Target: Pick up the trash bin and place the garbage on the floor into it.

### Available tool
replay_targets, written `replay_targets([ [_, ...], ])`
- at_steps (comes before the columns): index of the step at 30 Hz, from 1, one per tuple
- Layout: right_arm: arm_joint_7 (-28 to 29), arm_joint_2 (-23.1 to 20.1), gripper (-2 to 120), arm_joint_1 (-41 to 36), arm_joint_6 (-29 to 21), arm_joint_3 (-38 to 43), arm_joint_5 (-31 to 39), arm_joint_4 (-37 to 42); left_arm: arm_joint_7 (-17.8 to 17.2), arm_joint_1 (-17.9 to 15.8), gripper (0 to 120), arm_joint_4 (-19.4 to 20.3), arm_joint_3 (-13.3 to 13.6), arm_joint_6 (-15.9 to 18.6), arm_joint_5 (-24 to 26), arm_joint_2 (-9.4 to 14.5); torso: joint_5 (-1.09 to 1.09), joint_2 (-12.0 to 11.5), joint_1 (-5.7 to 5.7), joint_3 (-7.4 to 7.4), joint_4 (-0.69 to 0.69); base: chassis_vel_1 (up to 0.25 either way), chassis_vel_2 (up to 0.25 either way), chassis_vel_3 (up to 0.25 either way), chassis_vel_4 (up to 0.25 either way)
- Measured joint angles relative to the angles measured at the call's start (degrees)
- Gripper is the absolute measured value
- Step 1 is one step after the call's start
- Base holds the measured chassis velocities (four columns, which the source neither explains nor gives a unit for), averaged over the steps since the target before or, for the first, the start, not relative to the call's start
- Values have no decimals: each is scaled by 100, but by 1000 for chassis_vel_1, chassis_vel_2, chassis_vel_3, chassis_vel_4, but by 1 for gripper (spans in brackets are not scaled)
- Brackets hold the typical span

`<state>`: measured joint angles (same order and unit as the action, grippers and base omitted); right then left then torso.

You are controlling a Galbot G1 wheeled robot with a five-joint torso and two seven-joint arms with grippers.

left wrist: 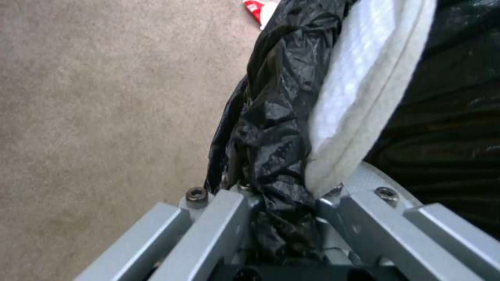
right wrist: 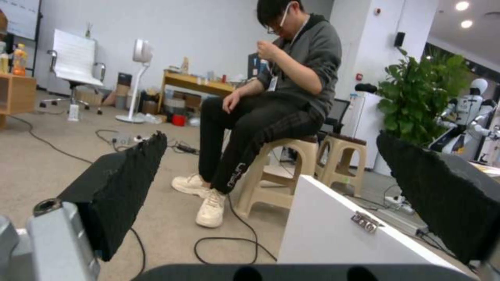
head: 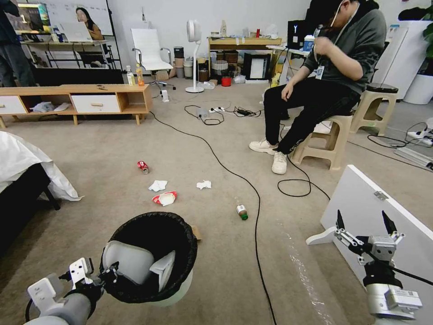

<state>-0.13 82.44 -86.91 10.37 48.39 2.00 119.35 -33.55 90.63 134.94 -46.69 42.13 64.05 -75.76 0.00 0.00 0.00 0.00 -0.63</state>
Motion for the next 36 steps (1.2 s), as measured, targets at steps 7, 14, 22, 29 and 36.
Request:
replay_targets([
  [7, -6, -10, 100, 7, 0, -7, -1, 10, -48, 32, 5, 179, -23, 0, 45, -22, 0, 0, 0, 0, 0, 0, 0, 0, 0],
  [14, -33, -20, 100, 20, 0, -9, -20, -16, -53, 41, 5, 194, -46, 0, 55, -31, 0, 0, 0, 0, 0, 0, 0, 0, 0],
  [22, -110, -14, 100, 20, 35, 5, -80, -47, -50, 33, 5, 170, -50, 0, 74, -33, 0, 0, 0, 0, 0, 0, 0, 0, 0],
  [29, -113, 9, 100, 37, 68, 0, -82, -74, -45, 13, 5, 144, -44, 0, 90, -30, 2, 0, 0, 0, 0, 32, 15, -33, -28],
  [36, -144, 9, 100, 48, 76, 4, -84, -76, -40, 14, 5, 144, -41, 0, 90, -31, 0, 0, 0, 0, 0, 158, 147, -156, -171],
])
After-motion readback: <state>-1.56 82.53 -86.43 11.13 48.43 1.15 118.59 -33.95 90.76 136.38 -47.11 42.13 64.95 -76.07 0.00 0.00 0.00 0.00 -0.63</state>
